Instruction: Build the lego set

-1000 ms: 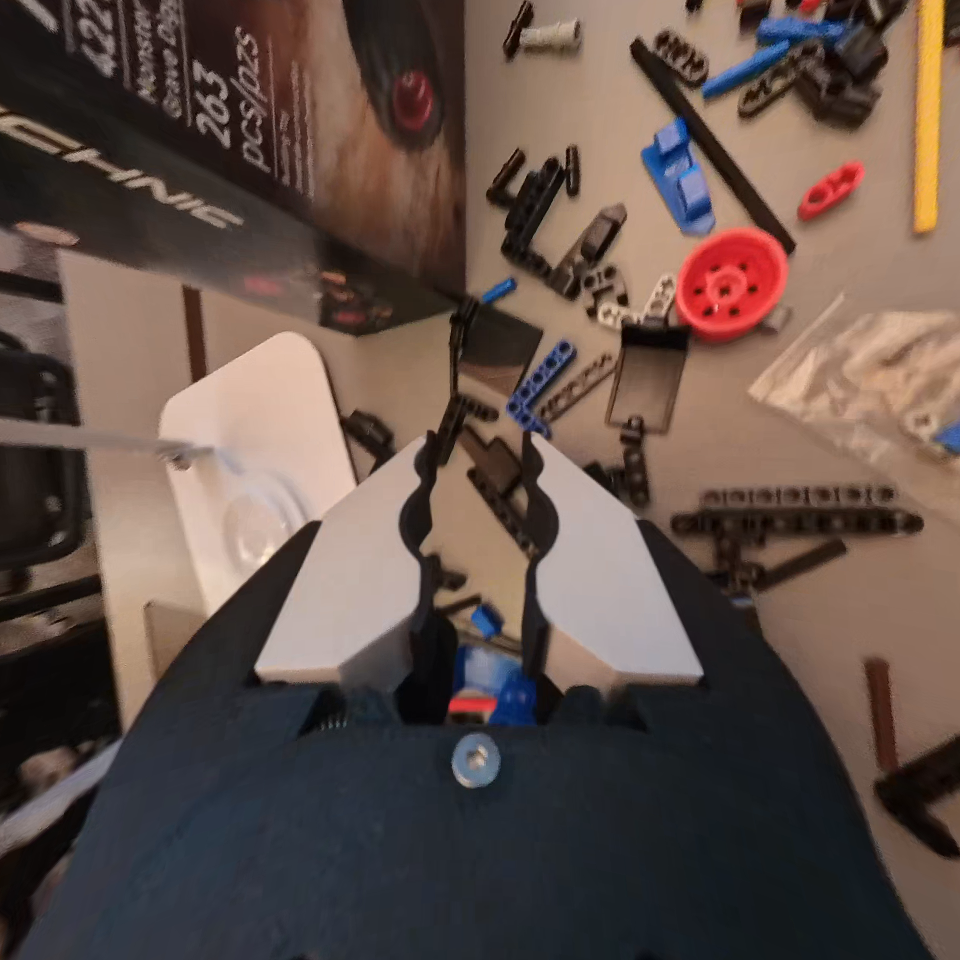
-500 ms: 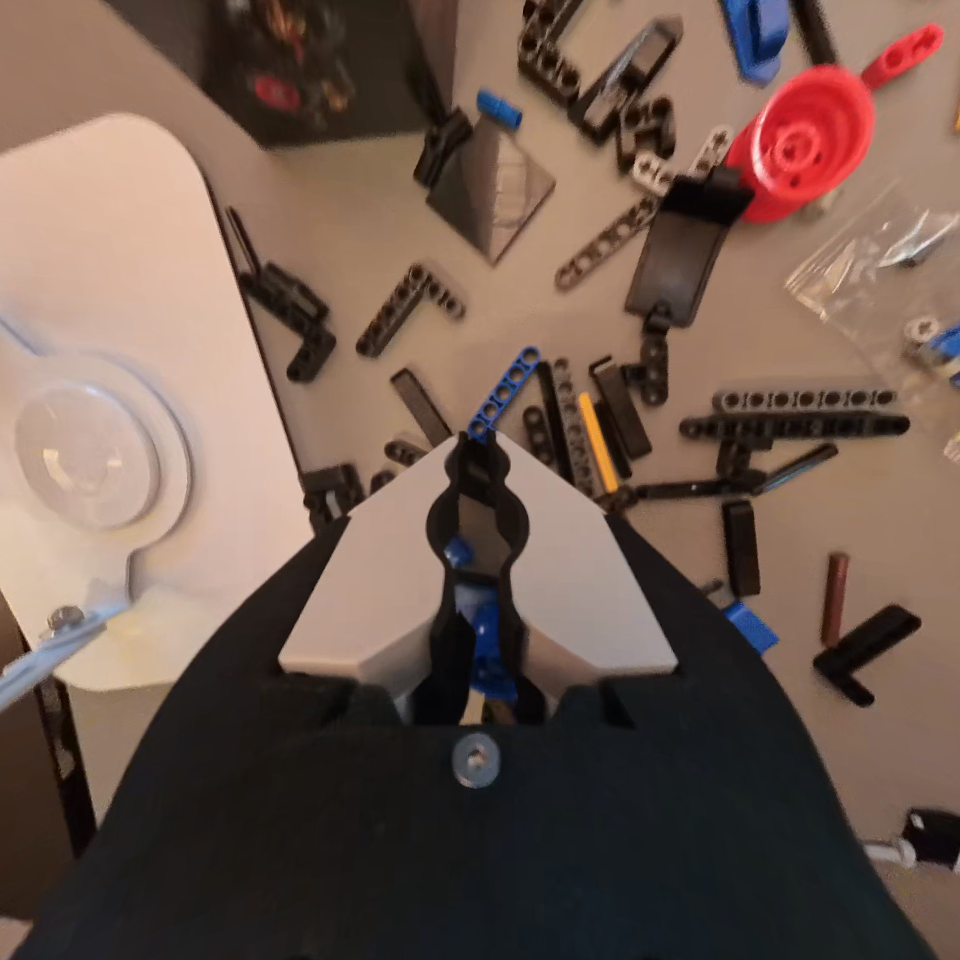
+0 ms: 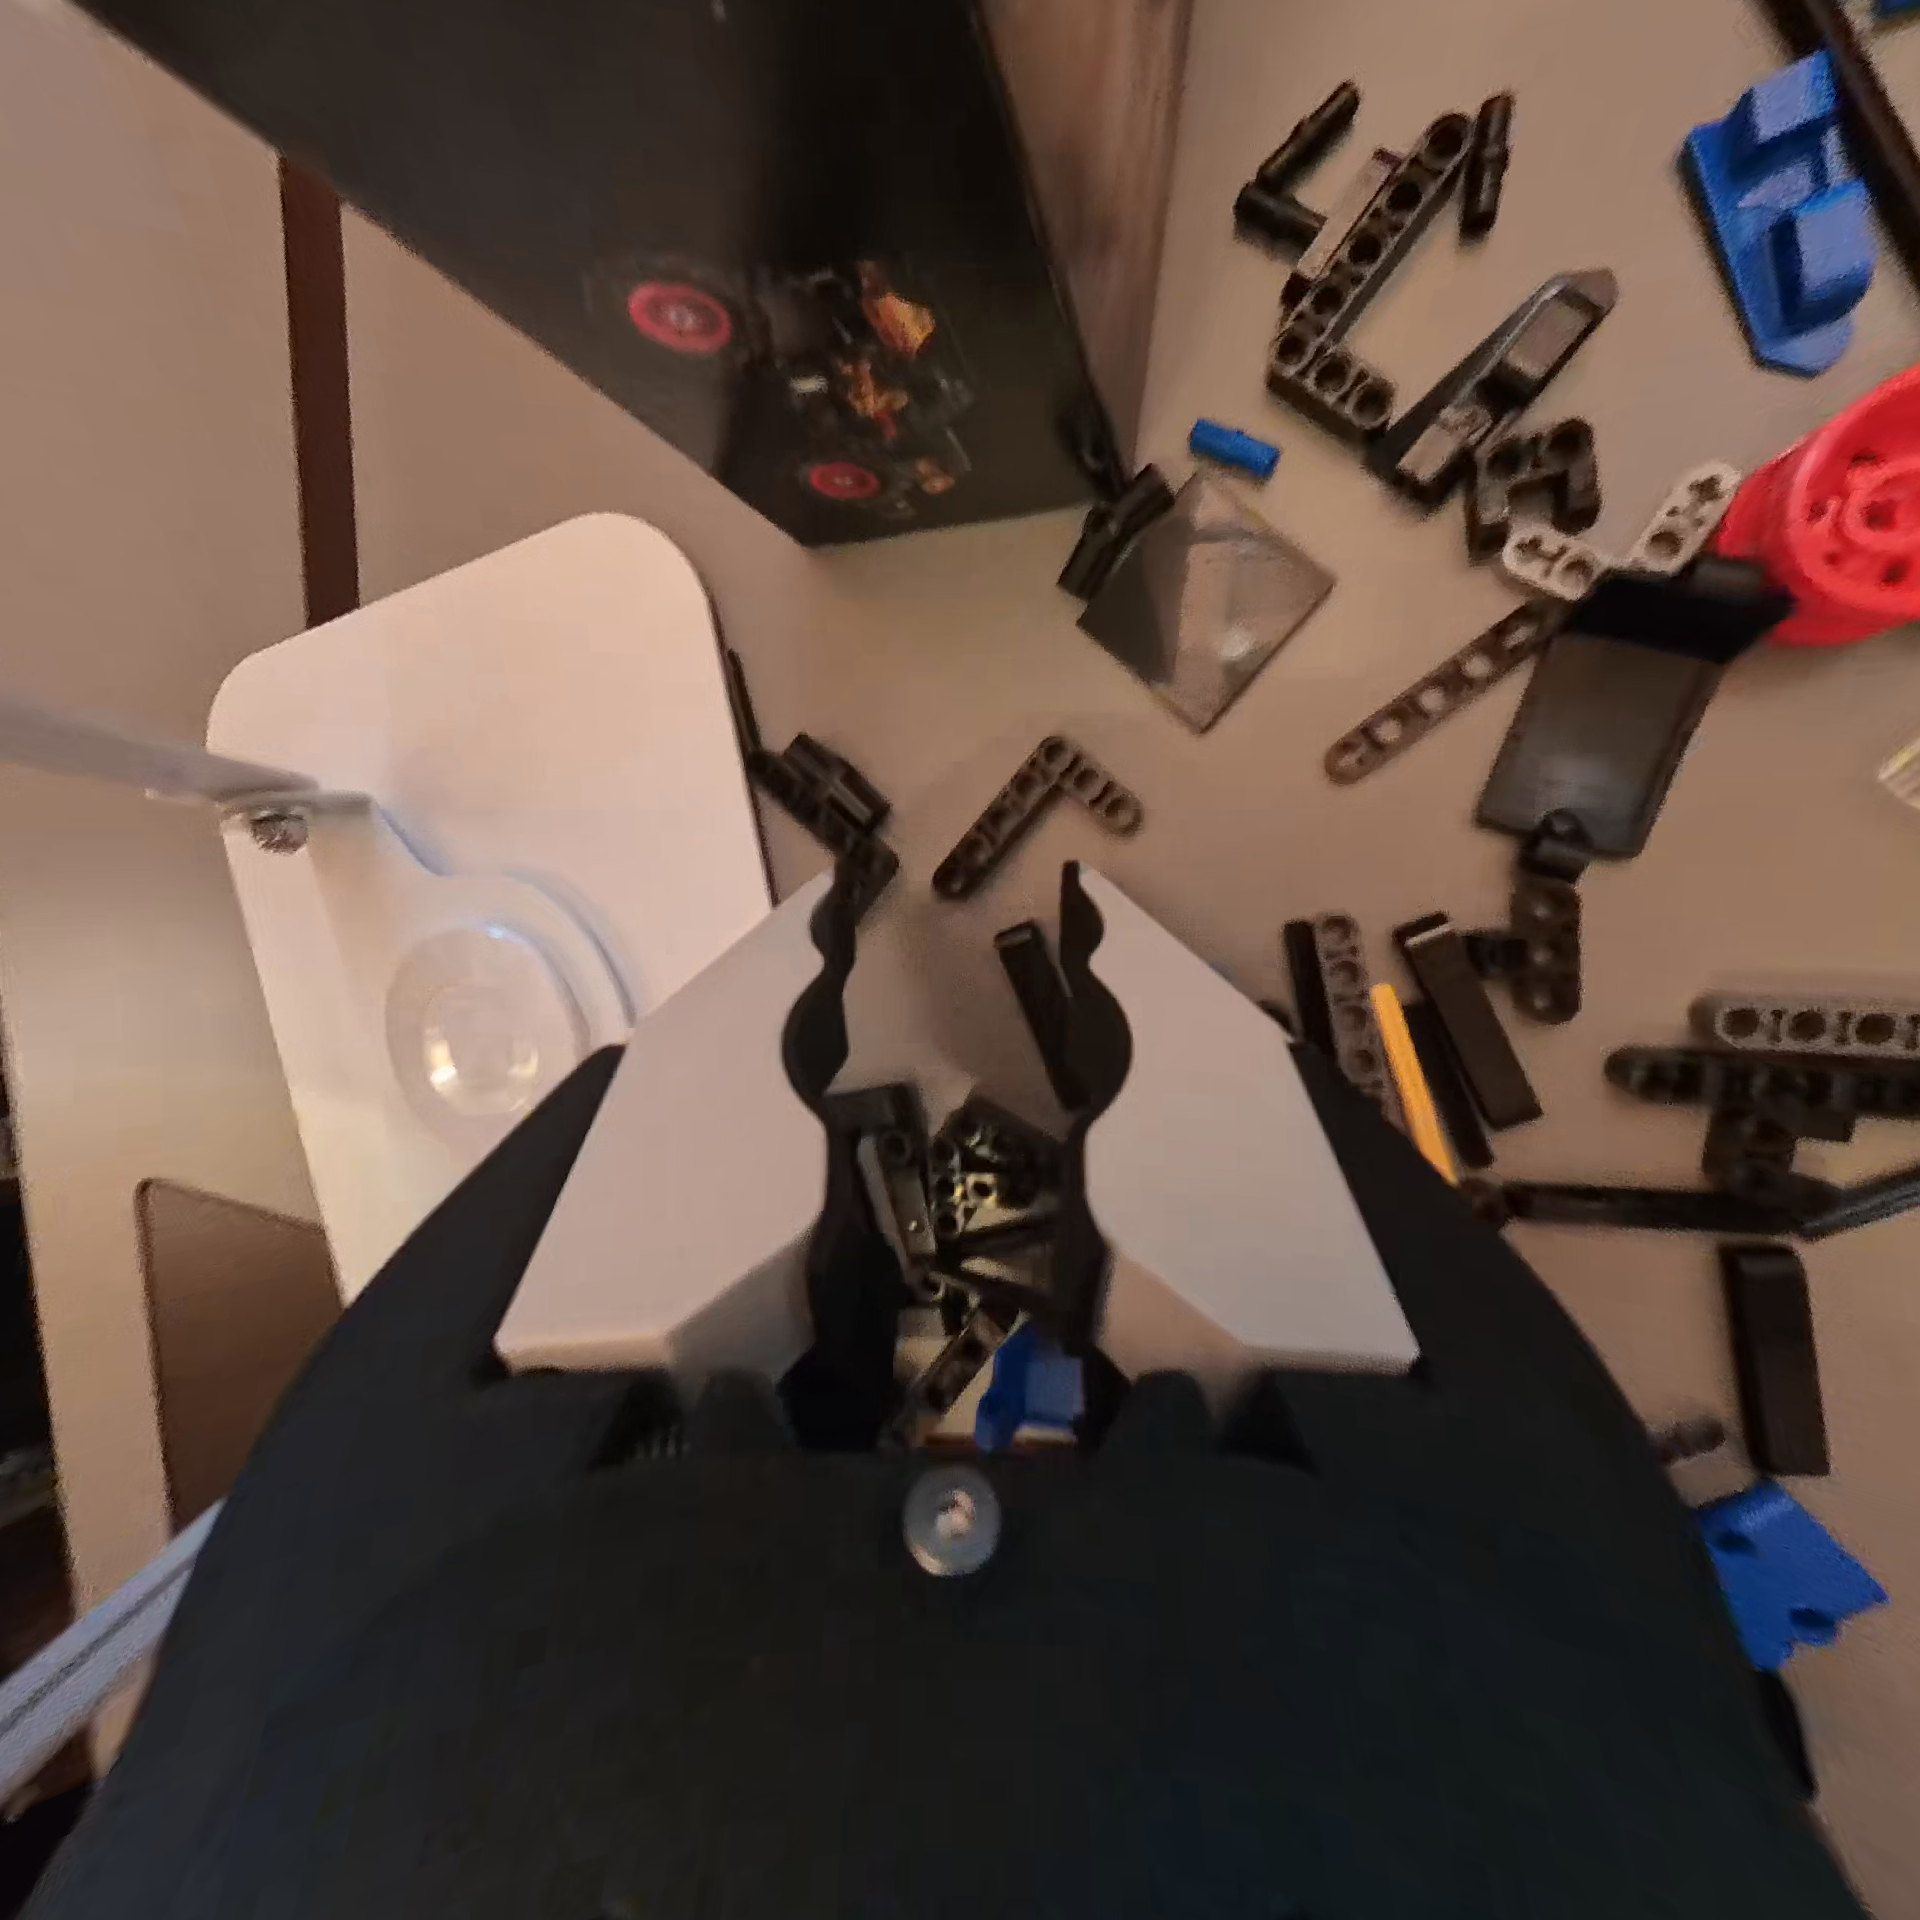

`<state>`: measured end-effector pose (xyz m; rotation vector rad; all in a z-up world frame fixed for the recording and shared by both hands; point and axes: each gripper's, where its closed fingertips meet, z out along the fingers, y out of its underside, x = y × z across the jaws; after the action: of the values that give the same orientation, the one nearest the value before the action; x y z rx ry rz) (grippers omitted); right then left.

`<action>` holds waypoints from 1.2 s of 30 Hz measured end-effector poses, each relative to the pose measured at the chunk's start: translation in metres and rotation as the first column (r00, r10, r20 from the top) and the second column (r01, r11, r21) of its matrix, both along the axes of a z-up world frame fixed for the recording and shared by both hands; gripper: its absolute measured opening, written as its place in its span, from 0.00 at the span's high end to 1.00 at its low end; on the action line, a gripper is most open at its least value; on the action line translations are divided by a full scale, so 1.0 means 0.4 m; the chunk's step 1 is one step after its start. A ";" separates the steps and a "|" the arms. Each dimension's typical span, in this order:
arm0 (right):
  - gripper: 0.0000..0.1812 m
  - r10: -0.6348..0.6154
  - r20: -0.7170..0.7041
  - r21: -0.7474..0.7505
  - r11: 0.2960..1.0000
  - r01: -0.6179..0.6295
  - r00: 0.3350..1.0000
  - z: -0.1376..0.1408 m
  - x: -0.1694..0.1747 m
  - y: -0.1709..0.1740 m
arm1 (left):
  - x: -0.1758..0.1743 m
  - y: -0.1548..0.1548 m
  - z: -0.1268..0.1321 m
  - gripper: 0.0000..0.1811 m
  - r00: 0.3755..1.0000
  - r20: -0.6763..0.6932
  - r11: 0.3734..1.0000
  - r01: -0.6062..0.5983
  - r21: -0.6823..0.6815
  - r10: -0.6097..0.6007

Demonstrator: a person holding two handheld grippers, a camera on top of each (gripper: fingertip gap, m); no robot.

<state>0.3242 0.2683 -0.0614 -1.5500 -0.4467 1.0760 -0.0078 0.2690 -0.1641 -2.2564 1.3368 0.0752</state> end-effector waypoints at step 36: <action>0.86 0.025 -0.007 0.004 1.000 -0.025 1.000 0.002 -0.015 -0.010 | 0.141 0.160 0.203 0.54 0.856 0.514 0.983 -0.049 0.177 -0.050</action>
<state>0.3181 0.2642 -0.0605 -1.5403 -0.4637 1.0991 0.0485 0.3329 -0.0831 -1.9269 0.9907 -0.3727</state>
